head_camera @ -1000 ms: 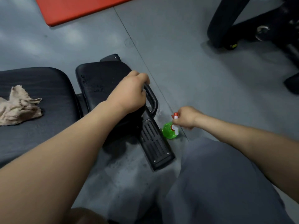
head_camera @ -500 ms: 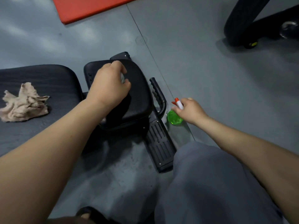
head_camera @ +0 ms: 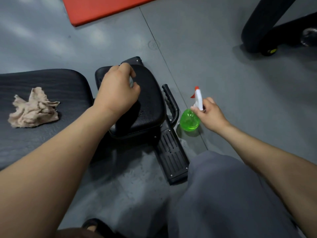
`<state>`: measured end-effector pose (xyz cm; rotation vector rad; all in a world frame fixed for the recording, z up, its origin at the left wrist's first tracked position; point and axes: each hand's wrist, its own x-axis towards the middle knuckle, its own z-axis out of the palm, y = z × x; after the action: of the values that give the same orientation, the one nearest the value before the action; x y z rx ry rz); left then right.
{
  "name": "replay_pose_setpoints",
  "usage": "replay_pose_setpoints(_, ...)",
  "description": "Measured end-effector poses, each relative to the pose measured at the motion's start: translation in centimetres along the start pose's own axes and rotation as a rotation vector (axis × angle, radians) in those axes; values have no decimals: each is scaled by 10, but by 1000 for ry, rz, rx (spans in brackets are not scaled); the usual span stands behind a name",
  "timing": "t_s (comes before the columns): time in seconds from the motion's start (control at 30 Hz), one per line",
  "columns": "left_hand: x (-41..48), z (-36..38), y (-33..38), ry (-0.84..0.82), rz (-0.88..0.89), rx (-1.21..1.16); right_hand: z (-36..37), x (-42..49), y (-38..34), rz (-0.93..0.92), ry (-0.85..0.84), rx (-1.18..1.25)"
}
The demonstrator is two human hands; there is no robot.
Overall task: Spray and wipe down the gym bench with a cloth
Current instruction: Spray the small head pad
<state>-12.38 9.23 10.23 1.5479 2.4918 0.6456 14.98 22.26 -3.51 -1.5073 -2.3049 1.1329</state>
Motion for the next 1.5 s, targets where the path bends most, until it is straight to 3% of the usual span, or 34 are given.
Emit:
replay_pose_setpoints(0.17,-5,-14,-7,36,-143,-45,-43,14,-88,-58,26,236)
replay_pose_setpoints(0.47,-3,-63,-21,187,-372,-192,-66,31,-204,-182,-358,-181)
replay_pose_setpoints(0.57,-5,-67,-28,183,-363,-186,-57,28,-206,-60,-330,8)
replay_pose_setpoints(0.7,-10,-62,-35,137,-297,-118,-34,20,-197,-82,-390,288)
replay_pose_setpoints(0.83,-12,-55,-38,110,-226,-54,-24,27,-197,-46,-430,227)
replay_pose_setpoints(0.97,-16,-48,-41,60,-180,1,-26,26,-203,-10,-366,94)
replay_pose_setpoints(1.37,-21,-49,-55,49,-195,40,-45,18,-200,96,-281,106)
replay_pose_setpoints(1.5,-22,-49,-55,44,-170,56,-56,14,-191,86,-399,63)
